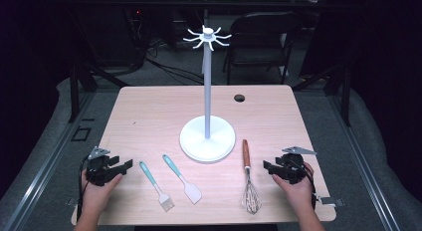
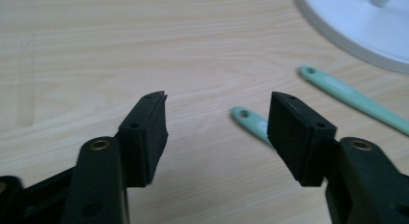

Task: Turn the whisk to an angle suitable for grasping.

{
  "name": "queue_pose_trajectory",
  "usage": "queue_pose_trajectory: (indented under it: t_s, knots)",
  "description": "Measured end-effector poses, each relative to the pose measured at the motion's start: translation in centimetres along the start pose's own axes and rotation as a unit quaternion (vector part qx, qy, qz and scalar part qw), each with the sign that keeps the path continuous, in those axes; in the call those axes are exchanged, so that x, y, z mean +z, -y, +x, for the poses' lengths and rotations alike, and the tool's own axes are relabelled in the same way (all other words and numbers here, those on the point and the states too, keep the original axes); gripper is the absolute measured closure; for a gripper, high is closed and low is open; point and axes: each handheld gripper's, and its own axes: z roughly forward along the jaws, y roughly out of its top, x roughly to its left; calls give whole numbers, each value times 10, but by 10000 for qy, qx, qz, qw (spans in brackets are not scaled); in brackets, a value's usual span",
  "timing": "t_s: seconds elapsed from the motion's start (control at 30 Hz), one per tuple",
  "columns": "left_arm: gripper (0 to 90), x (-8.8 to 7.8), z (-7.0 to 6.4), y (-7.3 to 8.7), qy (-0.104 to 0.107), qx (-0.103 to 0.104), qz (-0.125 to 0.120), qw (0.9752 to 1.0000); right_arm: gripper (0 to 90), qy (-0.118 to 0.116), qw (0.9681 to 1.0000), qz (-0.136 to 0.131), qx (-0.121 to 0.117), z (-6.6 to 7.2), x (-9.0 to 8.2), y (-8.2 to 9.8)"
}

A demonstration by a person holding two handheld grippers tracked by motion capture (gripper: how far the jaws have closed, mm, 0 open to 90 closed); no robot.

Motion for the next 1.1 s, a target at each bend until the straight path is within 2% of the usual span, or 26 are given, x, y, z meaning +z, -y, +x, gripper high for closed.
queue_pose_trajectory:
  t_s: [0.03,0.07,0.13,0.2,0.23,0.33,0.47,0.67,0.87,0.97,1.1]
  knots:
    - [431,0,0,0,0,0,0,10000,445,-3,10000,25,6,1,1,0]
    - [451,1,-5,-2,53,20,-19,10000,459,-32,10000,61,9,3,1,0]
    - [453,3,-9,-2,208,-80,-26,9997,470,-93,9999,96,-1,6,1,0]
    - [455,5,-11,-2,283,-96,-14,9996,471,-116,9999,121,-43,7,1,-1]
    - [460,8,-15,-2,328,-11,25,9995,472,-148,9998,100,-60,11,0,-2]
    - [481,10,-18,-2,409,-6,59,9991,473,-170,9997,137,-65,14,1,-4]
    - [461,7,-20,-2,419,-78,69,9991,479,-192,9997,138,-28,17,3,-8]
    - [442,-1,-21,2,332,-270,-126,9990,479,-277,9992,243,-136,28,10,-14]
    - [441,-1,-24,5,377,-178,-131,9990,487,-393,9988,278,-128,35,18,-19]
    - [452,-1,-25,8,417,-108,-14,9991,500,-441,9984,362,-31,39,24,-22]
    - [462,-2,-27,10,391,-54,-4,9992,510,-521,9975,458,103,42,29,-24]
